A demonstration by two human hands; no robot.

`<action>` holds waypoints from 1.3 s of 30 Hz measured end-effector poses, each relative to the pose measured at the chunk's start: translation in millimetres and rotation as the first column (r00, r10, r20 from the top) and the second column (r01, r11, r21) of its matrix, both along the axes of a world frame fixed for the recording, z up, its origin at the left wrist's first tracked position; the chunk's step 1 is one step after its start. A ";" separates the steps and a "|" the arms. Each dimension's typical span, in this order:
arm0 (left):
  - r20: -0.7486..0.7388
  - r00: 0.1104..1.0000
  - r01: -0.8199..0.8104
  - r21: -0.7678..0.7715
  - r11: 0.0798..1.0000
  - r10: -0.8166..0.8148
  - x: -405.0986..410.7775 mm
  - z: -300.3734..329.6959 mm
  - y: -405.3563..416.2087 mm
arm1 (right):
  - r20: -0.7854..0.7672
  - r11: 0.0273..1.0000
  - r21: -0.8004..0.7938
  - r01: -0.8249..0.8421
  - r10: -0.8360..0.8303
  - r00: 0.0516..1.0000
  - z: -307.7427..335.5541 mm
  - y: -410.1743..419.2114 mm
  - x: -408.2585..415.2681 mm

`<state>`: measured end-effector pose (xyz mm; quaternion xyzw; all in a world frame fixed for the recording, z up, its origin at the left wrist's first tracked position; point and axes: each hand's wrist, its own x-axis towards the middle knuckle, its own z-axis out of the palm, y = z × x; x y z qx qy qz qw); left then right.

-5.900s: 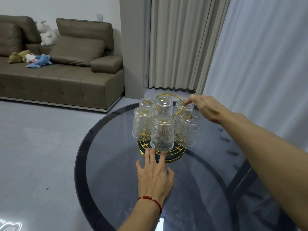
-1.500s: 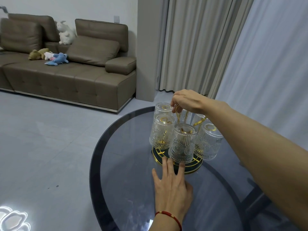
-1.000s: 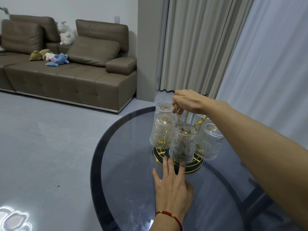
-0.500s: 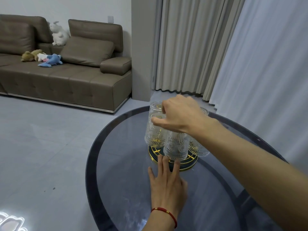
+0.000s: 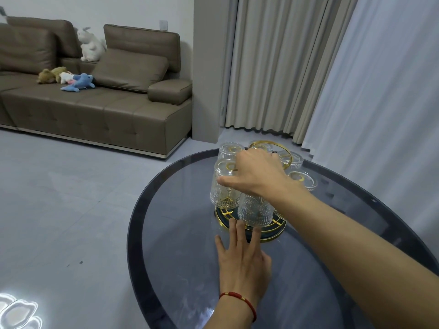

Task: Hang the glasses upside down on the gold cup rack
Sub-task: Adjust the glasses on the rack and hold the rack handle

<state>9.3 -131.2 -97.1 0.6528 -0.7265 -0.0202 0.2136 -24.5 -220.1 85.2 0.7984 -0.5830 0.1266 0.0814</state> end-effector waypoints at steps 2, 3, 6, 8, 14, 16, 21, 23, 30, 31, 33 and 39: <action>-0.004 1.000 -0.002 0.001 1.000 0.002 0.0 -0.3 0.2 | 0.010 1.000 0.016 0.001 -0.002 1.000 0.5 0.0 -1.4; -0.007 1.000 -0.002 0.004 1.000 0.002 -0.2 -0.6 0.3 | 0.015 1.000 0.024 0.003 -0.003 1.000 0.9 -0.2 -2.5; -0.017 1.000 -0.003 0.008 1.000 0.003 -0.8 0.4 0.5 | 0.028 0.998 0.056 0.002 -0.004 1.000 2.8 -1.8 -6.1; -0.023 1.000 -0.008 -0.006 1.000 0.008 -1.1 0.7 0.4 | 0.028 0.998 0.067 -0.004 0.003 1.000 3.8 -2.9 -8.3; -0.025 1.000 -0.008 -0.015 1.000 0.008 -1.1 -2.5 -0.4 | 0.030 0.996 0.088 -0.016 0.013 0.999 1.9 -3.1 -14.5; -0.029 1.000 -0.009 -0.016 1.000 0.009 -1.1 -2.2 -0.3 | 0.030 0.995 0.093 -0.020 0.018 0.999 1.4 -1.9 -15.1; -0.033 0.999 -0.011 -0.037 0.999 0.010 -0.6 -1.6 0.0 | 0.020 0.990 0.127 -0.063 0.061 0.998 3.0 5.1 -24.6; -0.026 1.000 -0.011 -0.040 0.999 0.010 -0.2 -1.5 0.8 | 0.069 0.980 0.150 -0.129 0.120 0.990 7.0 8.1 -38.4; -0.039 0.999 -0.012 -0.061 0.998 0.009 -0.1 -1.1 1.5 | -0.110 0.976 0.167 -0.137 0.156 0.982 5.7 17.0 -72.2; -0.036 0.999 -0.012 -0.061 0.998 0.010 -0.3 -0.8 1.6 | -0.116 0.978 0.155 -0.140 0.159 0.980 3.6 18.2 -72.6; -0.039 0.999 -0.014 -0.065 0.998 0.012 -0.5 -0.4 1.9 | -0.093 0.980 0.133 -0.147 0.160 0.983 1.8 20.3 -73.3; -0.080 0.997 0.010 -0.068 0.998 -0.016 2.2 -0.9 5.2 | 0.002 0.981 0.114 -0.154 0.155 0.988 2.5 27.1 -76.5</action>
